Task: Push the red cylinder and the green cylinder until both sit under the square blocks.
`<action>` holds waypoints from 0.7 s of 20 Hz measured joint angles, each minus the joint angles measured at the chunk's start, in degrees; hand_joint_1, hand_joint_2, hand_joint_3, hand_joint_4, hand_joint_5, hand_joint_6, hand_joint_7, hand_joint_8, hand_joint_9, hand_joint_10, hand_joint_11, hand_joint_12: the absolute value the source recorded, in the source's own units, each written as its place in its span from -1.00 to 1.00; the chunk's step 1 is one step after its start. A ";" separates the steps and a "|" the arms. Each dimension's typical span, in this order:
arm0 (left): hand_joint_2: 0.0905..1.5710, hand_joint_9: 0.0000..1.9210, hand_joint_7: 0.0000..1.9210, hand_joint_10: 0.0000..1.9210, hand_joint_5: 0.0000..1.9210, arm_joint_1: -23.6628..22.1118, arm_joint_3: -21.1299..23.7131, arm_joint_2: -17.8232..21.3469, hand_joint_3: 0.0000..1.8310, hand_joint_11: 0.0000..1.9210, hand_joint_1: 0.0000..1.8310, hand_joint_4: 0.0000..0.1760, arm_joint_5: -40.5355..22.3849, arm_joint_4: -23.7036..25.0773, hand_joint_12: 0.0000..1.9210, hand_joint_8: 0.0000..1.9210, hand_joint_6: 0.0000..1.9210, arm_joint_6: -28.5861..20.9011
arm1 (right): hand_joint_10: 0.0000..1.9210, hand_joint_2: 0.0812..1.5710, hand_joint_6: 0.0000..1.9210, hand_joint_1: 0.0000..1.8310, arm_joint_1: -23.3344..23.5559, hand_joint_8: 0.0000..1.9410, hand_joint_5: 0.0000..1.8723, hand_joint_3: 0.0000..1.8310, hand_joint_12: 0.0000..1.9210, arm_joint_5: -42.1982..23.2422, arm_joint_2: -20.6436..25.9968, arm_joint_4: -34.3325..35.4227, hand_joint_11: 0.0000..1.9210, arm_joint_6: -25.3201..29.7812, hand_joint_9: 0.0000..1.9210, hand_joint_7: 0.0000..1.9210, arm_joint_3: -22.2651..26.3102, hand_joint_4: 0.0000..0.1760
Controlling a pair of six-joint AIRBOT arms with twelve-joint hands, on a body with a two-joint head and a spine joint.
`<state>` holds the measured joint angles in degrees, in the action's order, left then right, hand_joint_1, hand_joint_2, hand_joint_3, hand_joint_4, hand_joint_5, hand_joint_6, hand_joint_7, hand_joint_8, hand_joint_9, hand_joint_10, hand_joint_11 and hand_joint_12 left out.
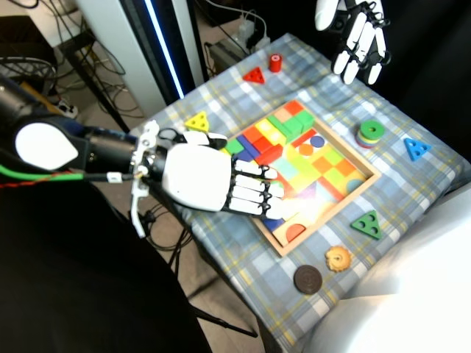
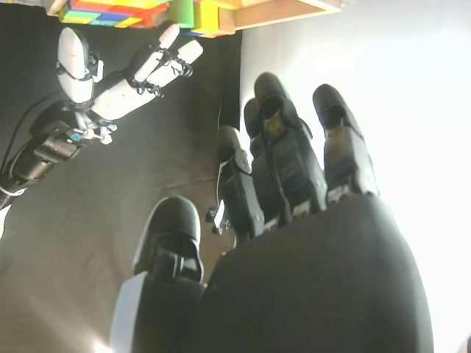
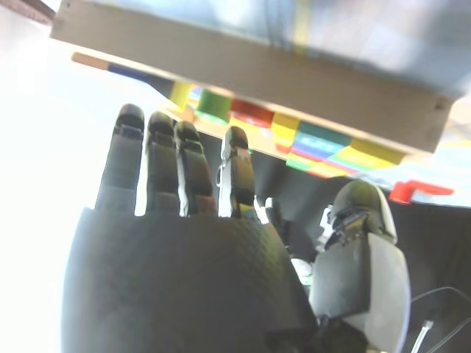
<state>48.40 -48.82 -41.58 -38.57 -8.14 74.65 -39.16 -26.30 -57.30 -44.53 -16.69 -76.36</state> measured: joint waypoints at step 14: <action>0.78 -0.43 -0.48 -1.00 -0.45 0.39 0.00 0.00 -1.00 -1.00 -1.00 0.60 -0.46 -0.11 -0.54 -1.00 -1.00 -0.42 | -1.00 0.27 -1.00 -1.00 0.00 -1.00 -0.88 -1.00 -1.00 2.32 -2.67 2.16 -1.00 -1.57 -1.00 -1.00 -3.10 1.00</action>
<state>48.80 -48.82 -41.58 -39.03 -8.25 74.24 -39.16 -23.99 -59.96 -42.37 -18.26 -79.46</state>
